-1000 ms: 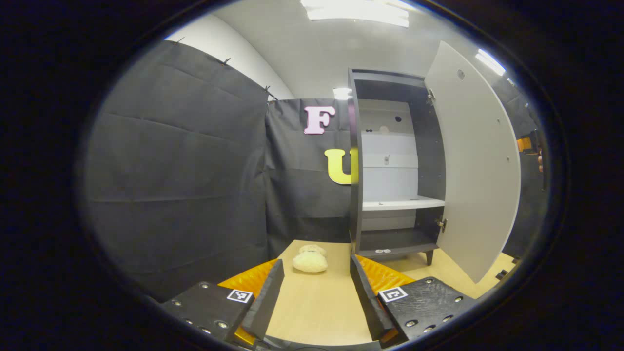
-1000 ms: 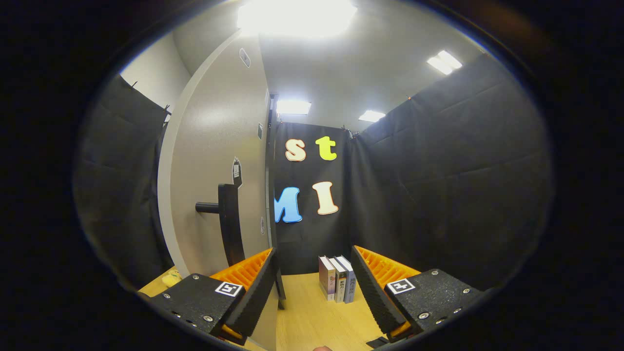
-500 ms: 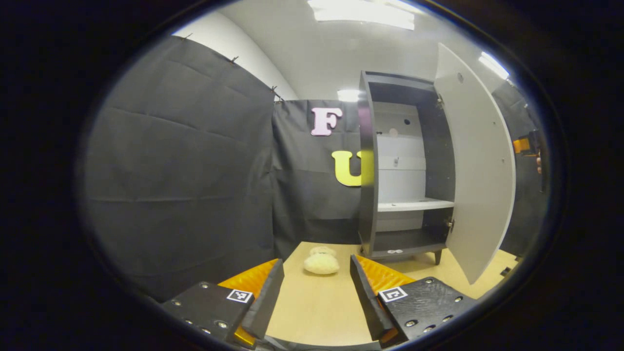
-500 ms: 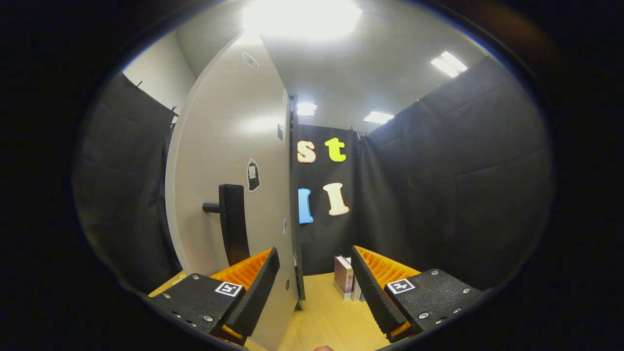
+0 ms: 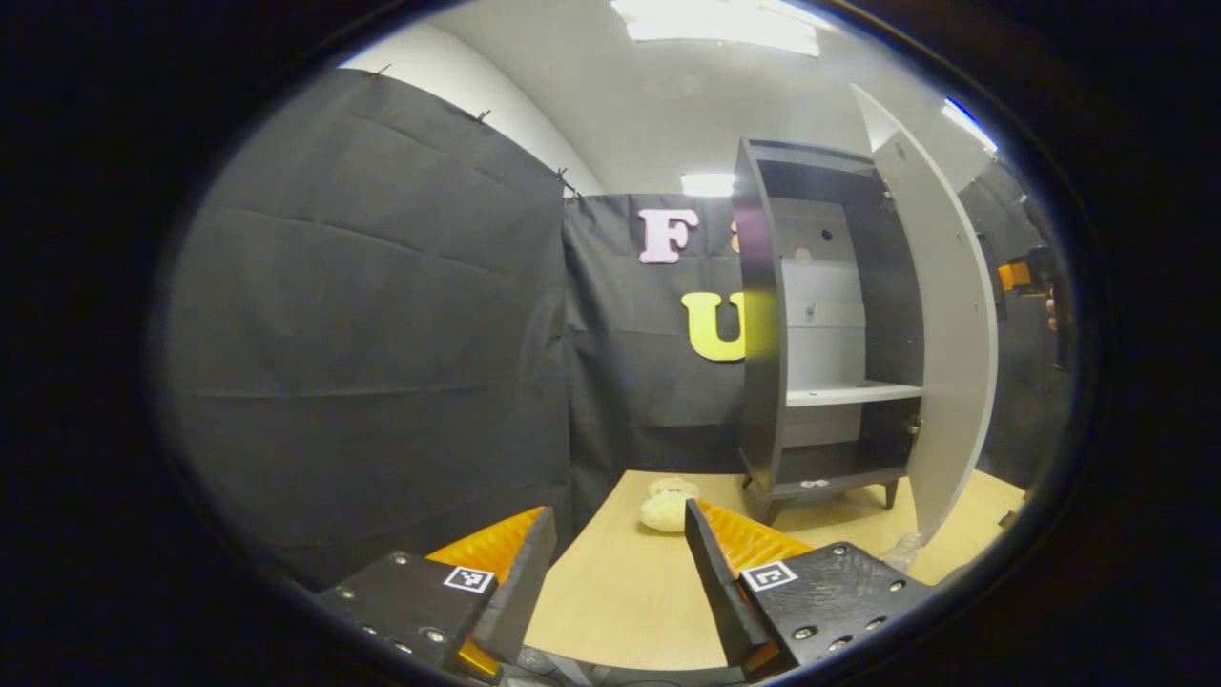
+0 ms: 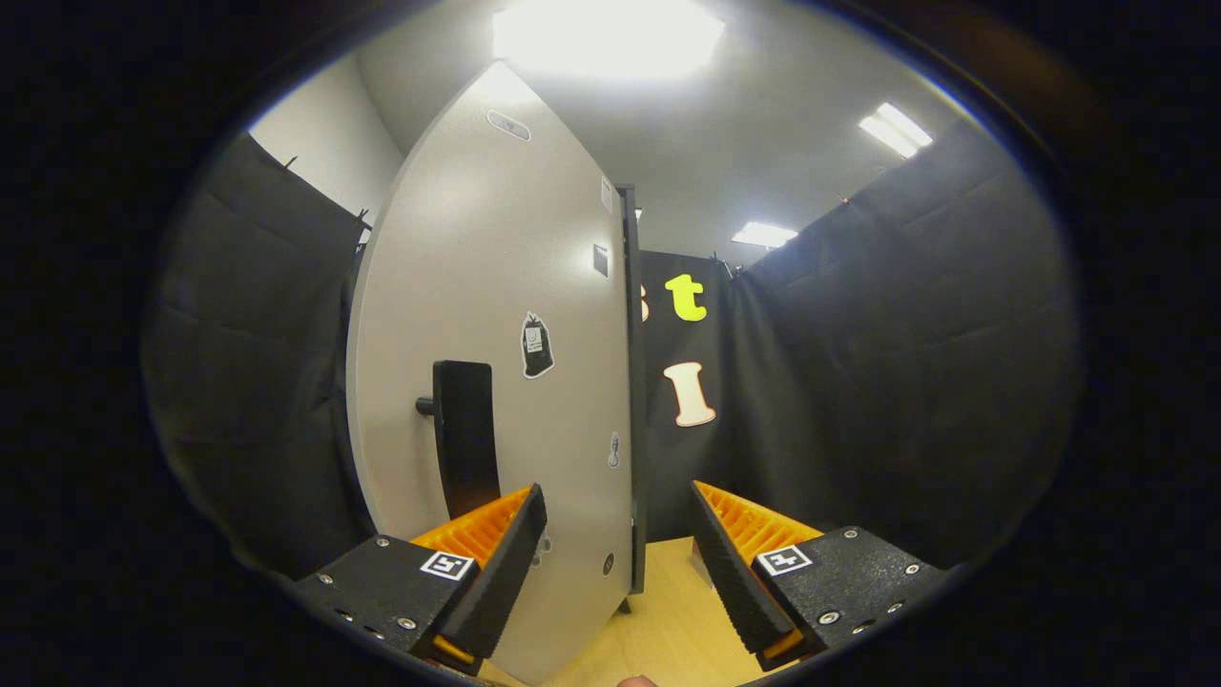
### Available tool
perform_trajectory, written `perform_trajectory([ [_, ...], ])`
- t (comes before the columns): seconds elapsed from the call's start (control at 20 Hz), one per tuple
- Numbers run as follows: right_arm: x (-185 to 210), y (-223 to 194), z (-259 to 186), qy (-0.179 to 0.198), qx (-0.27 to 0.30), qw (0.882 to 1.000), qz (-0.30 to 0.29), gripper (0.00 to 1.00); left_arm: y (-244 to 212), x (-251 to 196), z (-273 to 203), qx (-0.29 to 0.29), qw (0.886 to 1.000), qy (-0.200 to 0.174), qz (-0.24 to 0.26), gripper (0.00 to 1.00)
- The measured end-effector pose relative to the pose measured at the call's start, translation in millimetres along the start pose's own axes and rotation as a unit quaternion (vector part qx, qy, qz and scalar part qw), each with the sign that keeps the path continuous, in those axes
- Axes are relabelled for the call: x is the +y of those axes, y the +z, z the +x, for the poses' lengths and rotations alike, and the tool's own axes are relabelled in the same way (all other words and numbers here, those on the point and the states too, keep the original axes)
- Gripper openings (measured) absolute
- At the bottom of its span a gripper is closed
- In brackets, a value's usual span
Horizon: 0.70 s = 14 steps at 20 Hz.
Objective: Open the cabinet door with the right hand, grasp the bottle in the cabinet with the left hand and place it on the coaster, then close the cabinet door with the right hand.
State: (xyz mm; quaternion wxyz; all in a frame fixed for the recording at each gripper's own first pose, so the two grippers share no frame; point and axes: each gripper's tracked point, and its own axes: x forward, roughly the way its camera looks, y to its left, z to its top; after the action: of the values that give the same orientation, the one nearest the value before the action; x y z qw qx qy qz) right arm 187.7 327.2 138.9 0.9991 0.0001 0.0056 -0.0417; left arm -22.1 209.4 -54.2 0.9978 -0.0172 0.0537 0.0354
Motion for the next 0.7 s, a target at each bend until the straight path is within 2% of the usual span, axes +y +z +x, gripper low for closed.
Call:
perform_trajectory([
  [0.15,16,-3,8,0.009,0.003,1.0,0.013,0.93,-4,13,-1,-0.001,1.0,0.014,0.003,0.78],
  [0.2,23,-5,11,0.013,0.004,1.0,0.017,0.93,-5,19,-3,0.0,1.0,0.018,0.004,0.84],
  [0.25,29,-5,14,0.017,0.006,1.0,0.02,0.93,-6,25,-6,0.0,1.0,0.023,0.004,0.78],
  [0.7,79,-25,42,0.066,0.019,0.997,0.019,0.93,-10,43,-17,0.004,0.999,0.048,0.007,0.78],
])
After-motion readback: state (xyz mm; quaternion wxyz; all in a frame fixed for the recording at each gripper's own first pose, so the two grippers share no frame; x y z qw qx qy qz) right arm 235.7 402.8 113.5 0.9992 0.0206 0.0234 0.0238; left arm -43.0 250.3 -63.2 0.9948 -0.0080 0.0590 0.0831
